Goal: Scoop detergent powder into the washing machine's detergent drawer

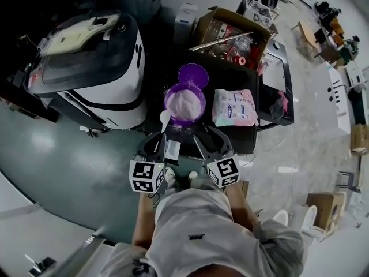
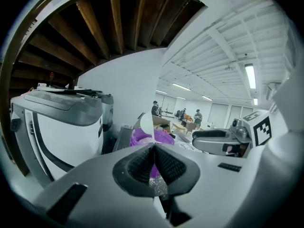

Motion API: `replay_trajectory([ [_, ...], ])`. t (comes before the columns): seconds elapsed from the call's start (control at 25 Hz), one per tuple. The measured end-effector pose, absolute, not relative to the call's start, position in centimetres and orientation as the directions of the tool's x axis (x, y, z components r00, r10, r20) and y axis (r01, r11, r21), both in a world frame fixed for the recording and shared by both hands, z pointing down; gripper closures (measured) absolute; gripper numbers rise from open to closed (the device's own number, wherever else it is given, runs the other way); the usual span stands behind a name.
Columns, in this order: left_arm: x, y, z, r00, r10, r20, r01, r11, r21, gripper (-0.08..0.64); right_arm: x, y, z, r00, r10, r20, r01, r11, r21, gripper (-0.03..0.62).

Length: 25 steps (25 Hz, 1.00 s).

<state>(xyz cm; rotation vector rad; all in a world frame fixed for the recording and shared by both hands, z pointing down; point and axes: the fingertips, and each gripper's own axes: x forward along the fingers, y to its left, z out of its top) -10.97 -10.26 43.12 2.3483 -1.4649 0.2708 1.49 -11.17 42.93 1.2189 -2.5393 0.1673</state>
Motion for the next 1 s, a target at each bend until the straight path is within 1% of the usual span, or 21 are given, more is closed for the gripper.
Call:
replay_trajectory([
  [0.32, -10.4, -13.5, 43.8, 0.455, -0.787, 0.417, -0.89, -0.417, 0.184, 0.545, 2.6, -13.6, 43.0, -0.552, -0.761, 0.341, -0.799, 0.6, 0.048, 0.413],
  [0.72, -9.3, -17.0, 44.6, 0.379, -0.76, 0.528, -0.92, -0.373, 0.123, 0.545, 2.9, -18.1, 42.7, -0.613, -0.721, 0.323, -0.752, 0.658, 0.043, 0.413],
  [1.0, -8.6, -19.3, 45.7, 0.319, -0.712, 0.625, -0.936, -0.339, 0.092, 0.545, 3.6, -21.1, 42.9, -0.648, -0.687, 0.328, -0.718, 0.695, 0.037, 0.413],
])
